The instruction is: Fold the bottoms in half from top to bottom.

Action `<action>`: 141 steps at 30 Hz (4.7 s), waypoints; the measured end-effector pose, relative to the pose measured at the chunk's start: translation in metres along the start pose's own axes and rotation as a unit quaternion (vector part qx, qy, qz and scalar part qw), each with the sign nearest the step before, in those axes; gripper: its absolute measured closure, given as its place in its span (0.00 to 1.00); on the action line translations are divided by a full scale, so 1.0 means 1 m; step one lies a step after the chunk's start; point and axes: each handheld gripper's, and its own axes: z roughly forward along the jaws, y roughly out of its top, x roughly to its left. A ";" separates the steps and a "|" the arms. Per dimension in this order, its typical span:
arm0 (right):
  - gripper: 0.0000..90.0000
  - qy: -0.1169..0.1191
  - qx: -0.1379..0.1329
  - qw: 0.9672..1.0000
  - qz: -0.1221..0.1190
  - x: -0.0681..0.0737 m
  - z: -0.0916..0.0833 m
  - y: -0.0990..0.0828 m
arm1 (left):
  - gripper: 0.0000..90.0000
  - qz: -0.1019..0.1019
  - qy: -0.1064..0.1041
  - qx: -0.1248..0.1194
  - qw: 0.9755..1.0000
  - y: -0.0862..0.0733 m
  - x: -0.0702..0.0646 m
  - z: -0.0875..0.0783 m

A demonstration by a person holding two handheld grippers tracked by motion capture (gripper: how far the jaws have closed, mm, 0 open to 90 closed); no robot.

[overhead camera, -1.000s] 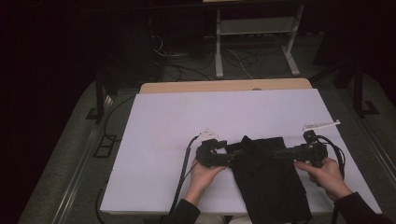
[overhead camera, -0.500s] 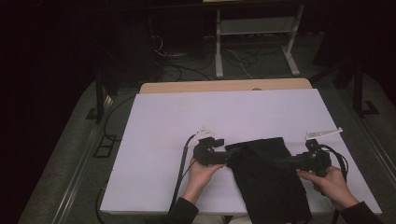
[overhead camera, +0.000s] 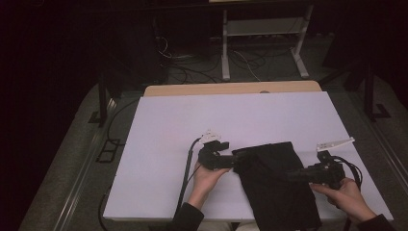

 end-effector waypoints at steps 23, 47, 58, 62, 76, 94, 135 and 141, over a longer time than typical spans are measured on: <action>0.89 0.008 0.089 0.996 0.001 -0.001 0.003 -0.024 | 0.13 0.025 0.030 -0.002 0.999 0.015 0.017 -0.034; 0.98 -0.003 0.049 0.997 -0.063 0.011 0.006 0.011 | 0.08 0.040 0.044 -0.023 0.998 0.007 0.036 -0.068; 0.98 -0.026 0.047 0.997 -0.063 0.005 0.023 0.032 | 0.08 0.034 0.048 -0.032 0.998 0.004 0.042 -0.072; 0.98 -0.025 0.042 0.997 -0.062 0.004 0.029 0.040 | 0.08 0.034 0.050 -0.032 0.998 0.003 0.042 -0.072; 0.98 -0.018 0.079 0.995 -0.059 0.001 0.068 0.054 | 0.08 0.035 0.054 -0.028 0.998 0.002 0.043 -0.071; 0.98 -0.003 0.157 0.985 -0.068 0.010 0.090 0.039 | 0.08 0.034 0.053 -0.028 0.998 0.002 0.044 -0.069; 0.59 -0.032 0.085 0.992 -0.084 0.023 0.037 0.032 | 0.08 0.045 0.025 0.000 0.999 0.010 0.023 -0.028; 0.36 -0.057 0.052 0.994 -0.075 0.015 0.021 0.042 | 0.08 0.039 0.023 0.000 0.999 0.010 0.023 -0.024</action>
